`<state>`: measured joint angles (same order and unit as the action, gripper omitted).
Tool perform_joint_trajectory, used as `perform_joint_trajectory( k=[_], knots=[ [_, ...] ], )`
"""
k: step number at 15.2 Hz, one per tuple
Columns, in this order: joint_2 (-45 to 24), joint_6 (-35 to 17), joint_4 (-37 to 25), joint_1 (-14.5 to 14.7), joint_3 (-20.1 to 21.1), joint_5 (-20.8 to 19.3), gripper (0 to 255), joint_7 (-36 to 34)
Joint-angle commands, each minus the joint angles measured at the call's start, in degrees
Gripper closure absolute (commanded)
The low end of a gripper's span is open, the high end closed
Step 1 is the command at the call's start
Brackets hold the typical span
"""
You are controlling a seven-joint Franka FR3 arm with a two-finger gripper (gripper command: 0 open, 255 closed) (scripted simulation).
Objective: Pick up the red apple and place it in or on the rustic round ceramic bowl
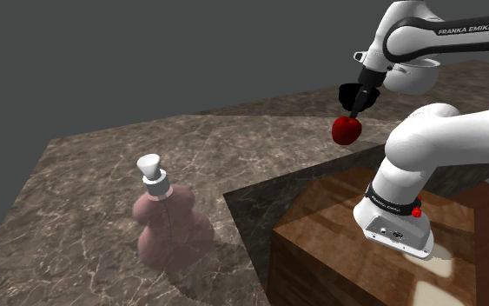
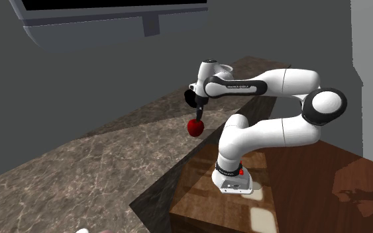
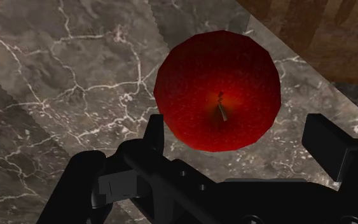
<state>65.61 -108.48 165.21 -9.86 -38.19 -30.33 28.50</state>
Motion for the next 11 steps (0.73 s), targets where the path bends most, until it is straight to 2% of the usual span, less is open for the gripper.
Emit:
perform_joint_trajectory(
  k=[1,9,10,11],
  knots=[
    [-1.25,-2.69,1.46,-0.12,-1.5,-1.35,0,-0.15],
    [-1.24,-2.67,1.45,-0.12,-1.5,-1.35,0,-0.15],
    [-1.24,-2.67,1.45,-0.12,-1.5,-1.35,255,-0.15],
    [-1.24,-2.67,1.45,-0.12,-1.5,-1.35,255,-0.15]
  ],
)
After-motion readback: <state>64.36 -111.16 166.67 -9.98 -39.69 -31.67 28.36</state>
